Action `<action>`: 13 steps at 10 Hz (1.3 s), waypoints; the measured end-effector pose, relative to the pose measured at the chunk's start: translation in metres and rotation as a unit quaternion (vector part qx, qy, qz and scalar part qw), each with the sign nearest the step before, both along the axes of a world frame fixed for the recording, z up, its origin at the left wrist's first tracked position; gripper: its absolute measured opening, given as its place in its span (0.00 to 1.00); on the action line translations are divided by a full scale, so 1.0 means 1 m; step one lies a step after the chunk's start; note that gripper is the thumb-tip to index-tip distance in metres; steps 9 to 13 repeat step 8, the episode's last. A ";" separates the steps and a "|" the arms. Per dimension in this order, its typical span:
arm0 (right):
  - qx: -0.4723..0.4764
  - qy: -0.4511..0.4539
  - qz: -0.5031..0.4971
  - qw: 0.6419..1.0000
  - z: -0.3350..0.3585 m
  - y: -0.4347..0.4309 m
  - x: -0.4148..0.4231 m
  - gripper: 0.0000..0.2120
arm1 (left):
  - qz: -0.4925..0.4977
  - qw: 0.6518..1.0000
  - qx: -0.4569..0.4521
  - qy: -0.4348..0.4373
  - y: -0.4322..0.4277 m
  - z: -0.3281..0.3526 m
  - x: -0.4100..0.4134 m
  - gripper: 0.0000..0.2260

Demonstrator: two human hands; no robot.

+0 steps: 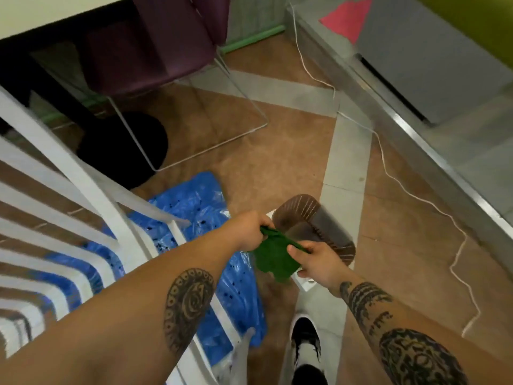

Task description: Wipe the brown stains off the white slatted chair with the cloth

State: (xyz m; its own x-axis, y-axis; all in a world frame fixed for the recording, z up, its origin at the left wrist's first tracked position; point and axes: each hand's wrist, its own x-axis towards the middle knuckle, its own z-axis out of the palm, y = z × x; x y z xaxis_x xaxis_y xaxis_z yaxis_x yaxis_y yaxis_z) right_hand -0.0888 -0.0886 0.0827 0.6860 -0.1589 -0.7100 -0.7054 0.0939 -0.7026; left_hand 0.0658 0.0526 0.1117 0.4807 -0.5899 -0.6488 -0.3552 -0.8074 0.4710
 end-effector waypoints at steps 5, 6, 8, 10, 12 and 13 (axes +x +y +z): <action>-0.260 0.112 0.036 0.958 -0.119 -0.060 0.031 0.14 | 0.105 0.987 -0.019 -0.121 -0.082 -0.121 -0.004 0.22; -0.267 0.052 0.110 0.956 -0.125 -0.041 0.017 0.13 | -0.017 0.983 0.046 -0.178 -0.073 -0.117 -0.022 0.17; -0.179 0.036 0.095 0.979 -0.108 -0.009 0.005 0.15 | -0.130 0.975 0.114 -0.141 -0.054 -0.096 -0.027 0.26; -0.179 0.036 0.095 0.979 -0.108 -0.009 0.005 0.15 | -0.130 0.975 0.114 -0.141 -0.054 -0.096 -0.027 0.26; -0.179 0.036 0.095 0.979 -0.108 -0.009 0.005 0.15 | -0.130 0.975 0.114 -0.141 -0.054 -0.096 -0.027 0.26; -0.179 0.036 0.095 0.979 -0.108 -0.009 0.005 0.15 | -0.130 0.975 0.114 -0.141 -0.054 -0.096 -0.027 0.26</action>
